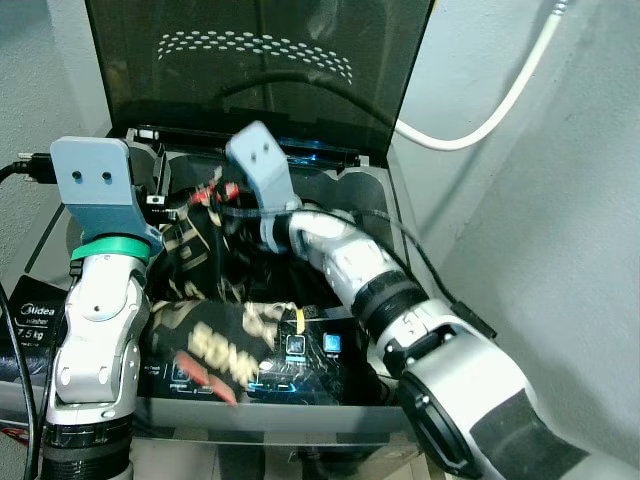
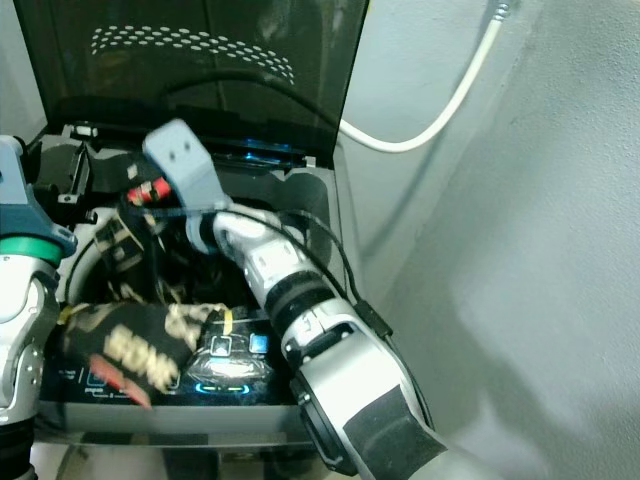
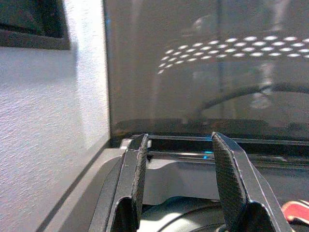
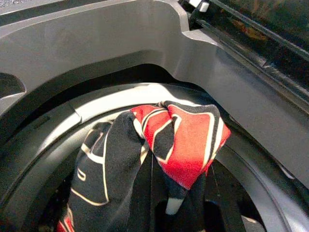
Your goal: Clothes washing
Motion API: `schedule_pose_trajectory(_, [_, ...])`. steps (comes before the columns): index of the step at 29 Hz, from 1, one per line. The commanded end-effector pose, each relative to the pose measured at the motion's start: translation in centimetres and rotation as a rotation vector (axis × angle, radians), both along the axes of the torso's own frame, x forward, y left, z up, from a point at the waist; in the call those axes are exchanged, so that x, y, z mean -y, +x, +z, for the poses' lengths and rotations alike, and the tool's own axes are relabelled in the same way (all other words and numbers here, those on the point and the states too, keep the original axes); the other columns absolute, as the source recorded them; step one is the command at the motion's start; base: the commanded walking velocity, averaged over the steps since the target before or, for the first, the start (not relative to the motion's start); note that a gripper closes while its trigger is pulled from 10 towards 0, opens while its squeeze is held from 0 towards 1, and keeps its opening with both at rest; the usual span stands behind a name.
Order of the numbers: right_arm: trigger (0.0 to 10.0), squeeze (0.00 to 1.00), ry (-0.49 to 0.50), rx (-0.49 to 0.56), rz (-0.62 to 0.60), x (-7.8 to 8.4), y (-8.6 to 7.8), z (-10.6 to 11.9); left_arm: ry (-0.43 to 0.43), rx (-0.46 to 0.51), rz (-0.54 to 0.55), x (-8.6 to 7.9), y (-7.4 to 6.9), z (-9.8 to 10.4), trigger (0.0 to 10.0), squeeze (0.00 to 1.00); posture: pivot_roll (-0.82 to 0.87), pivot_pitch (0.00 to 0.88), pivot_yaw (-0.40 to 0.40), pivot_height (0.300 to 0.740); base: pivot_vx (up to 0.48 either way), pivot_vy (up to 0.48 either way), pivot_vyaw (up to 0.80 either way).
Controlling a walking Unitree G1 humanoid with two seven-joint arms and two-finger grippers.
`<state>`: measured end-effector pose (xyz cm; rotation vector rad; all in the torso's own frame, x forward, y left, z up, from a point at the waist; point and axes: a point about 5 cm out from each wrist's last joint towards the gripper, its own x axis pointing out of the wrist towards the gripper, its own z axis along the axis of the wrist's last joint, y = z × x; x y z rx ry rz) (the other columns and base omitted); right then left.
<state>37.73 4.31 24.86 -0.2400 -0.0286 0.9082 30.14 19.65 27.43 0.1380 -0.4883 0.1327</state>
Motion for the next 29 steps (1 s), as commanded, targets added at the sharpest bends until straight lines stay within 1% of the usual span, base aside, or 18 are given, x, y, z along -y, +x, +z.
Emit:
schedule_pose_trajectory(1, [10.0, 1.00, -0.042, -0.030, -0.022, 0.7, 0.4, 0.0, 0.007, 0.005, -0.032, 0.5, -0.2, 0.0, 10.0, 0.00, 0.19, 0.019, -0.032, 0.740, 0.000, 0.000, 0.00])
schedule_pose_trajectory(3, [10.0, 1.00, -0.042, -0.030, -0.022, 0.7, 0.4, 0.0, 0.007, 0.005, -0.032, 0.5, -0.2, 0.0, 10.0, 0.00, 0.19, 0.019, -0.032, 0.740, 0.000, 0.000, 0.00])
schedule_pose_trajectory(5, [10.0, 1.00, -0.148, -0.015, -0.051, 2.1, 1.1, -0.2, 0.011, -0.004, -0.050, 0.8, 0.0, 0.0, 10.0, 0.00, 0.18, 0.021, -0.023, 0.740, 0.000, 0.000, 0.00])
schedule_pose_trajectory(7, [10.0, 1.00, -0.148, -0.015, -0.051, 2.1, 1.1, -0.2, 0.011, -0.004, -0.050, 0.8, 0.0, 0.0, 10.0, 0.00, 0.18, 0.021, -0.023, 0.740, 0.000, 0.000, 0.00])
schedule_pose_trajectory(8, [10.0, 0.31, -0.108, 0.037, -0.100, 2.8, 1.6, 1.1, 0.011, -0.006, -0.055, 0.8, 0.1, 0.0, 10.0, 0.00, 0.18, 0.021, -0.023, 0.740, 0.000, 0.000, 0.00])
schedule_pose_trajectory(9, [10.0, 0.00, 0.001, 0.100, -0.147, 3.5, 2.0, 3.2, 0.013, -0.007, -0.058, 0.9, 0.1, 0.0, 10.0, 0.00, 0.18, 0.020, -0.015, 0.740, 0.000, 0.000, 0.00])
schedule_pose_trajectory(11, [10.0, 0.00, 0.001, 0.100, -0.147, 3.5, 2.0, 3.2, 0.013, -0.007, -0.058, 0.9, 0.1, 0.0, 10.0, 0.00, 0.18, 0.020, -0.015, 0.740, 0.000, 0.000, 0.00])
schedule_pose_trajectory(13, [10.0, 0.00, 0.270, 0.165, -0.210, 5.3, 2.4, 7.7, 0.014, -0.008, -0.062, 0.9, 0.2, 0.1, 10.0, 0.00, 0.18, 0.020, -0.015, 0.740, 0.000, 0.000, 0.00])
schedule_pose_trajectory(15, [10.0, 0.00, 0.392, 0.112, -0.164, 7.2, 2.6, 10.0, 0.008, -0.025, -0.071, 1.0, 0.3, -0.1, 10.0, 0.00, 0.18, 0.022, -0.008, 0.740, 0.000, 0.000, 0.00])
schedule_pose_trajectory(20, [10.0, 0.00, 0.329, 0.050, -0.040, 8.2, 2.4, 9.6, 0.009, -0.051, -0.083, 1.1, 0.5, -0.4, 10.0, 0.00, 0.18, 0.022, -0.005, 0.740, 0.000, 0.000, 0.00])
schedule_pose_trajectory(21, [10.0, 0.00, 0.239, 0.024, 0.051, 9.2, 2.0, 8.4, 0.015, -0.067, -0.094, 1.3, 0.6, -0.7, 10.0, 0.00, 0.18, 0.019, -0.003, 0.740, 0.000, 0.000, 0.00])
schedule_pose_trajectory(22, [10.0, 0.00, 0.239, 0.024, 0.051, 9.2, 2.0, 8.4, 0.015, -0.067, -0.094, 1.3, 0.6, -0.7, 10.0, 0.00, 0.18, 0.019, -0.003, 0.740, 0.000, 0.000, 0.00])
schedule_pose_trajectory(24, [10.0, 0.00, 0.184, -0.024, 0.227, 11.3, 0.2, 6.6, 0.018, -0.089, -0.106, 1.6, 0.8, -1.0, 10.0, 0.00, 0.18, 0.017, 0.006, 0.740, 0.000, 0.000, 0.00])
schedule_pose_trajectory(25, [10.0, 0.00, 0.184, -0.024, 0.227, 11.3, 0.2, 6.6, 0.018, -0.089, -0.106, 1.6, 0.8, -1.0, 10.0, 0.00, 0.18, 0.017, 0.006, 0.740, 0.000, 0.000, 0.00])
schedule_pose_trajectory(26, [10.0, 0.00, 0.235, 0.027, 0.230, 12.5, -0.6, 6.3, 0.012, -0.104, -0.107, 1.6, 1.0, -1.1, 10.0, 0.00, 0.18, 0.015, 0.016, 0.740, 0.000, 0.000, 0.00])
schedule_pose_trajectory(27, [10.0, 0.00, 0.302, 0.049, 0.164, 13.4, -1.0, 6.1, 0.005, -0.124, -0.114, 1.6, 1.2, -1.3, 10.0, 0.00, 0.17, 0.013, 0.024, 0.740, 0.000, 0.000, 0.00])
schedule_pose_trajectory(28, [10.0, 0.00, 0.302, 0.049, 0.164, 13.4, -1.0, 6.1, 0.005, -0.124, -0.114, 1.6, 1.2, -1.3, 10.0, 0.00, 0.17, 0.013, 0.024, 0.740, 0.000, 0.000, 0.00])
schedule_pose_trajectory(29, [10.0, 0.00, 0.357, 0.054, 0.072, 14.3, -1.0, 5.7, 0.002, -0.143, -0.126, 1.8, 1.5, -1.4, 10.0, 0.00, 0.17, 0.013, 0.024, 0.740, 0.000, 0.000, 0.00])
